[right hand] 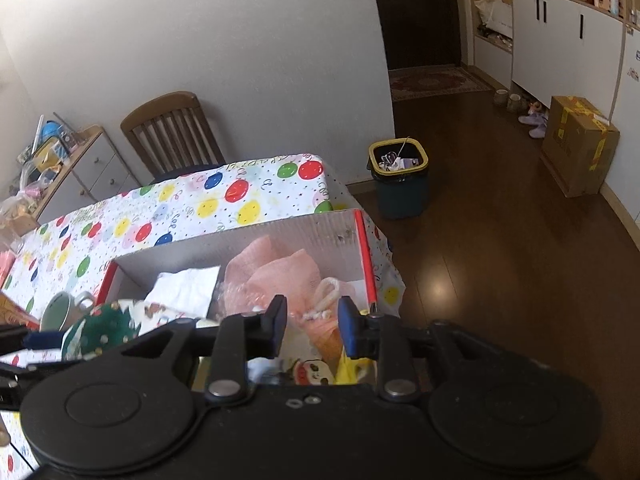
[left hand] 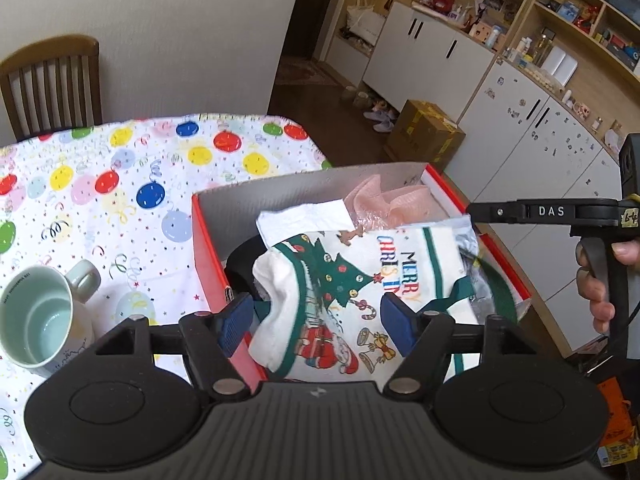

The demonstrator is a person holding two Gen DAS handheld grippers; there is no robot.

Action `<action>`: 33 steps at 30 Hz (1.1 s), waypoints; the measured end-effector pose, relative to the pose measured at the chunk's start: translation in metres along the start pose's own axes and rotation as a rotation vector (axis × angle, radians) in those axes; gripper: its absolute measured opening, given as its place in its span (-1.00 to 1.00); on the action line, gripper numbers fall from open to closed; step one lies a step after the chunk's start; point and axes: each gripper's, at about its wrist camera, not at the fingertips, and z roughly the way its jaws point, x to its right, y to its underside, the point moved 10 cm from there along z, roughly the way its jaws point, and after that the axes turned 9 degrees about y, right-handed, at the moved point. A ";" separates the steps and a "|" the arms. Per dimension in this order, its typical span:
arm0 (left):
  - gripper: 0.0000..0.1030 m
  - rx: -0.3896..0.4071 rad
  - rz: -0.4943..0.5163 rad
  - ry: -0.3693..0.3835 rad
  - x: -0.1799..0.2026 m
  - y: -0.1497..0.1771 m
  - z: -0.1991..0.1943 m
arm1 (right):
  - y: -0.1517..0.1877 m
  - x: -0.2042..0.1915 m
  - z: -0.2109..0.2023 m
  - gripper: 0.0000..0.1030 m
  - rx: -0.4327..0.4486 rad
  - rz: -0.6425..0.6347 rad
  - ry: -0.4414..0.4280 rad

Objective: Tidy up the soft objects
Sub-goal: 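Open the left tool over the box while the right tool releases the sponge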

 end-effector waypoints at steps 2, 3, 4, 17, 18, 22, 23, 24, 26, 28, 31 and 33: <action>0.36 0.004 0.004 0.001 0.004 0.000 -0.005 | 0.001 0.000 -0.008 -0.44 0.010 -0.004 -0.004; 0.36 0.011 0.004 0.004 0.007 0.000 -0.009 | 0.001 0.000 -0.013 -0.42 0.013 -0.004 -0.014; 0.36 0.016 0.005 0.004 0.009 0.000 -0.012 | 0.001 -0.001 -0.018 -0.41 0.019 -0.002 -0.024; 0.36 0.127 0.078 -0.019 0.049 0.002 -0.062 | 0.025 -0.039 -0.091 0.07 0.117 -0.094 -0.130; 0.36 0.136 0.083 -0.025 0.051 0.003 -0.066 | 0.027 -0.043 -0.095 0.08 0.123 -0.101 -0.134; 0.37 0.167 0.117 -0.049 0.061 0.008 -0.081 | 0.035 -0.058 -0.113 0.18 0.155 -0.129 -0.149; 0.43 0.173 0.123 -0.051 0.062 0.010 -0.084 | 0.036 -0.061 -0.118 0.24 0.168 -0.136 -0.149; 0.46 0.178 0.128 -0.053 0.064 0.011 -0.087 | 0.037 -0.065 -0.122 0.27 0.177 -0.145 -0.154; 0.49 0.189 0.136 -0.058 0.066 0.014 -0.093 | 0.041 -0.071 -0.130 0.32 0.196 -0.155 -0.156; 0.49 0.204 0.140 -0.061 0.066 0.018 -0.099 | 0.045 -0.077 -0.138 0.39 0.213 -0.163 -0.159; 0.57 0.219 0.146 -0.077 0.065 0.023 -0.108 | 0.049 -0.084 -0.148 0.51 0.243 -0.165 -0.155; 0.61 0.226 0.147 -0.078 0.066 0.027 -0.113 | 0.053 -0.088 -0.153 0.62 0.260 -0.164 -0.156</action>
